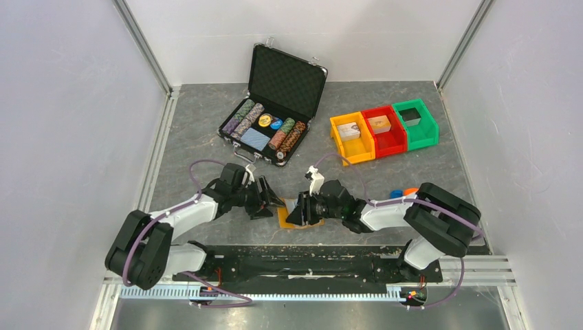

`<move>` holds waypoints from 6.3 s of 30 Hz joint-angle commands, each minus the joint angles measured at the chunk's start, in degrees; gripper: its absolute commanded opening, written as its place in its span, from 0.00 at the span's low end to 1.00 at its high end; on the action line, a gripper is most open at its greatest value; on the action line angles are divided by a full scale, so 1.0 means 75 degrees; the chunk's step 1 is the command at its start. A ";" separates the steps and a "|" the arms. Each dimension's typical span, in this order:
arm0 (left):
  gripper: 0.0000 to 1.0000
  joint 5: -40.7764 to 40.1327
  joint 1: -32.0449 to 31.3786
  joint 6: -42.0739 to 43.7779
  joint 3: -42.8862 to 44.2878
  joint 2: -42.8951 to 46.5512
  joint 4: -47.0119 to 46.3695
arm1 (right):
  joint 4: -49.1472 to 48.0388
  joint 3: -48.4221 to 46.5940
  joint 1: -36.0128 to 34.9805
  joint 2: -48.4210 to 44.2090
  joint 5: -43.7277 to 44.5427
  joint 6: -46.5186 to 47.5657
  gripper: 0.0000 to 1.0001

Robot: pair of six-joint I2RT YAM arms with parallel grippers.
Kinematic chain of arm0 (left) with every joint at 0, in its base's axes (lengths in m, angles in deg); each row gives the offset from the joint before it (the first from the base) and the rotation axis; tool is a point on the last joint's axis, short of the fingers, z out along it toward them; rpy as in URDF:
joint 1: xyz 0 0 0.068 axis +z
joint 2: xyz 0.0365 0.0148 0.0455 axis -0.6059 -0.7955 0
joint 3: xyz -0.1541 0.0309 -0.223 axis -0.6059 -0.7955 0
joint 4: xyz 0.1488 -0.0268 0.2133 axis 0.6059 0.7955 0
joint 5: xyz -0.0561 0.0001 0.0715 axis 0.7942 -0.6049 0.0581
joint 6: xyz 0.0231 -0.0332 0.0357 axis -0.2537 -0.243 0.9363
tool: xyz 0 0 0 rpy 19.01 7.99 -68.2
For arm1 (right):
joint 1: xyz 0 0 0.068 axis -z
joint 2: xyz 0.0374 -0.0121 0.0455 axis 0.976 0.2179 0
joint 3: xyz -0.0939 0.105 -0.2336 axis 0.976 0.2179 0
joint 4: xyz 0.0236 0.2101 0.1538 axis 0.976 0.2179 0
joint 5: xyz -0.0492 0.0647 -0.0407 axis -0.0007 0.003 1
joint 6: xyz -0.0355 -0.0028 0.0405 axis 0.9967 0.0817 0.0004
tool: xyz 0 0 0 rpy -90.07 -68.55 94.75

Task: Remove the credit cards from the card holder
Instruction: Remove the credit card from the card holder.

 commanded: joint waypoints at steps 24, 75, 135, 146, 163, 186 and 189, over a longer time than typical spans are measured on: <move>0.77 0.0337 -0.0043 -0.0010 0.0214 -0.0391 -0.0986 | 0.0130 -0.0452 -0.0289 0.0040 0.0494 0.0986 0.43; 0.22 -0.0109 -0.0043 0.0501 0.0158 -0.0694 -0.0348 | 0.1814 -0.0135 0.0166 -0.0883 0.1811 0.1287 0.45; 0.02 0.0332 -0.0044 0.0203 -0.0429 -0.0478 -0.1255 | 0.4167 -0.1669 0.0379 -0.0617 0.2384 0.1852 0.50; 0.02 0.0255 -0.0049 0.0190 -0.0476 -0.0443 -0.1250 | 0.4918 -0.2048 0.0379 -0.0898 0.2553 0.1914 0.55; 0.02 0.0208 -0.0045 0.0133 -0.0516 -0.0343 -0.1255 | 0.4820 -0.1186 0.0168 -0.1746 0.2180 0.1162 0.56; 0.03 0.0254 -0.0051 0.0132 -0.0482 -0.0295 -0.1264 | 0.4231 -0.0829 -0.0040 -0.1332 0.2078 0.0605 0.53; 0.03 0.0272 -0.0050 0.0143 -0.0487 -0.0277 -0.1252 | 0.4352 -0.0850 -0.0046 -0.1376 0.2111 0.0610 0.54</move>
